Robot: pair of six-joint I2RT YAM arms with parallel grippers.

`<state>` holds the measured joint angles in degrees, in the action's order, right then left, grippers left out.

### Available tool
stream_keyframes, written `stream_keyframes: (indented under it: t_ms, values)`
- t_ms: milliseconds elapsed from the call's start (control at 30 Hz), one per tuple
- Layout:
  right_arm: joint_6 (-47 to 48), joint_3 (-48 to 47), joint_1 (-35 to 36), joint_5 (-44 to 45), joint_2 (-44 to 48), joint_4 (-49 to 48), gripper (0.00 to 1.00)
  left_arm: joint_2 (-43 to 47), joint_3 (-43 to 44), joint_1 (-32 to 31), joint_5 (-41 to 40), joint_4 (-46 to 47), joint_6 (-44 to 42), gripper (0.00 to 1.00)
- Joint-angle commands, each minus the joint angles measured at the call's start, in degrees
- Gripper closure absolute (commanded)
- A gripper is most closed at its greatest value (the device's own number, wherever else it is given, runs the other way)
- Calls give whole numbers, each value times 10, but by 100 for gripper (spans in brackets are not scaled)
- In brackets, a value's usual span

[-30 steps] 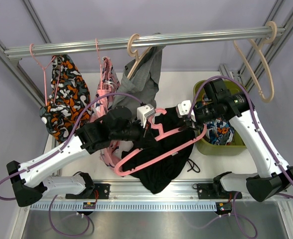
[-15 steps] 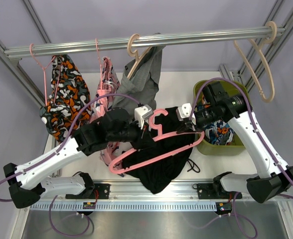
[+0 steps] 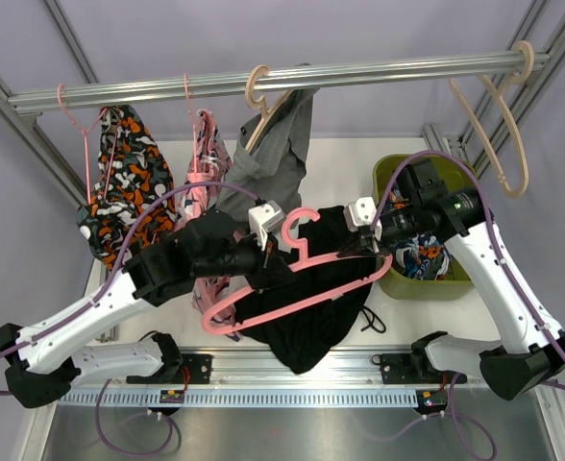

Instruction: Remove the shorts from the hanger

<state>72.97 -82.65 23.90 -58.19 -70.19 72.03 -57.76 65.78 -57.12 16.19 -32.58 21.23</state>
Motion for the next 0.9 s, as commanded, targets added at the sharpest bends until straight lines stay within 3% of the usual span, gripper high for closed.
stream_keyframes:
  t_ms: [0,67,100,133,267,633,867]
  values:
    - [-103,-30,-2,19,10,0,75,38,40,7,-52,81,7,100]
    - [-220,-54,-3,35,22,-48,61,27,57,7,-67,74,13,100]
    - [-263,-78,-2,47,28,-103,50,22,63,7,-77,72,13,100]
    - [-336,-91,-3,63,33,-128,46,16,74,7,-83,73,12,100]
    - [-441,-174,-23,151,25,-180,34,-25,102,7,-117,74,8,100]
    - [-611,-163,-162,283,82,-230,31,-182,250,7,-271,93,-10,100]
    - [-675,-74,-173,326,157,-282,32,-306,382,6,-361,116,-15,100]
